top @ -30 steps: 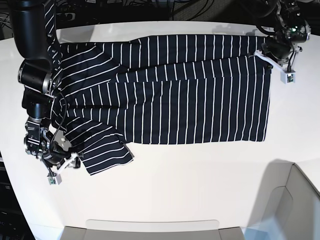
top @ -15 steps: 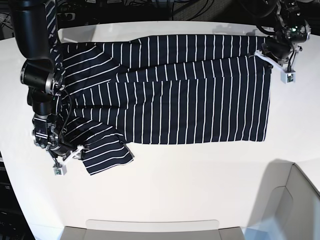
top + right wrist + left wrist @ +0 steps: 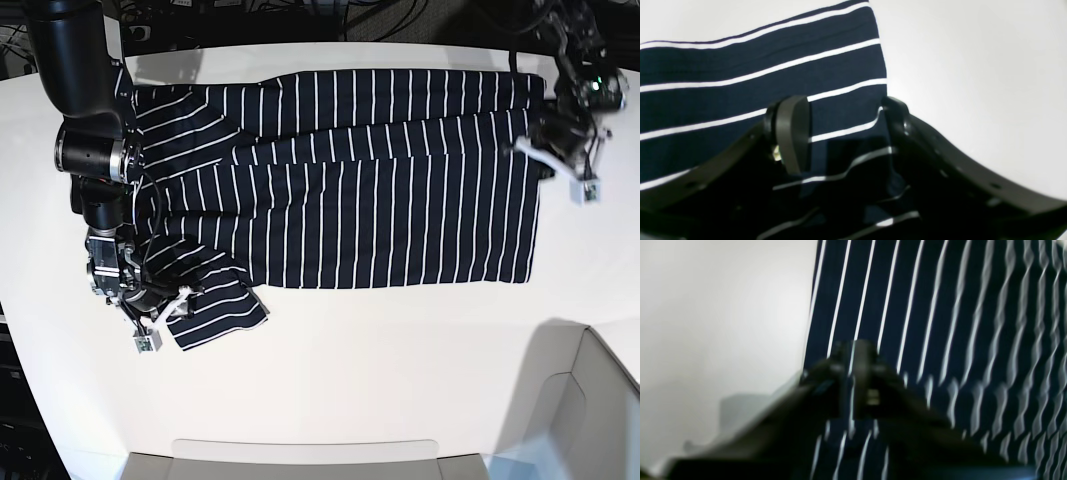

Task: Fold the T-shirt properly
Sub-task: 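Lower the left gripper to the opposite hem corner and grasp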

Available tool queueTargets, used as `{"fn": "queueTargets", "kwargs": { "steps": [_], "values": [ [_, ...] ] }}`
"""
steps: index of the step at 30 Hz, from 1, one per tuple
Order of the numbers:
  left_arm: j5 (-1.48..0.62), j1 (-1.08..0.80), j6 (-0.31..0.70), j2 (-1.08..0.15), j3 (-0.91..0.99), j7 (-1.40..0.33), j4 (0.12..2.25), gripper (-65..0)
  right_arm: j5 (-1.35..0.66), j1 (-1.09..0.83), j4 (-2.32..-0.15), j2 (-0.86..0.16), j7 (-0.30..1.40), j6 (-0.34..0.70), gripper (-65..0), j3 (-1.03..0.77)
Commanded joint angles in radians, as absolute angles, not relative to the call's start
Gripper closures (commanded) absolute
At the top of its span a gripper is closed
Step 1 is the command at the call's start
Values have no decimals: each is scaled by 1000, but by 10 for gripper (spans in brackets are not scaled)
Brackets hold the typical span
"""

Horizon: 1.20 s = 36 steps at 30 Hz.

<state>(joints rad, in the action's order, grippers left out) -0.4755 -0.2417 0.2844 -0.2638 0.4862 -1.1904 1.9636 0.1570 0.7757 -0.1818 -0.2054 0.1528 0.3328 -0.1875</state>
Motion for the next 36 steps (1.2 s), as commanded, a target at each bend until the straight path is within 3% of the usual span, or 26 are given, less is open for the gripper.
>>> {"fn": "queueTargets", "kwargs": {
  "steps": [1,4,11,22,28,36],
  "values": [
    [-481,-191,283,-298,489,-1170,1977,-140,163,792,-185,-211,183,335,-332,-186],
    [-478,-53,283,-351,432,-1208,1926,-232,166,792,-185,-211,183,335,-332,-186],
    [-478,292,305,-483,289,-1207,1471,-240,166,792,-185,-209,183,334,-332,-186],
    [-475,545,363,-584,-47,-782,750,-240,166,792,-185,-209,183,331,-332,-186],
    [-475,596,496,-584,-96,-711,578,-240,166,796,-185,-209,183,329,-332,-186],
    [-475,598,579,-581,-97,-696,527,-240,166,799,-186,-205,183,329,-332,-185]
  ]
}}
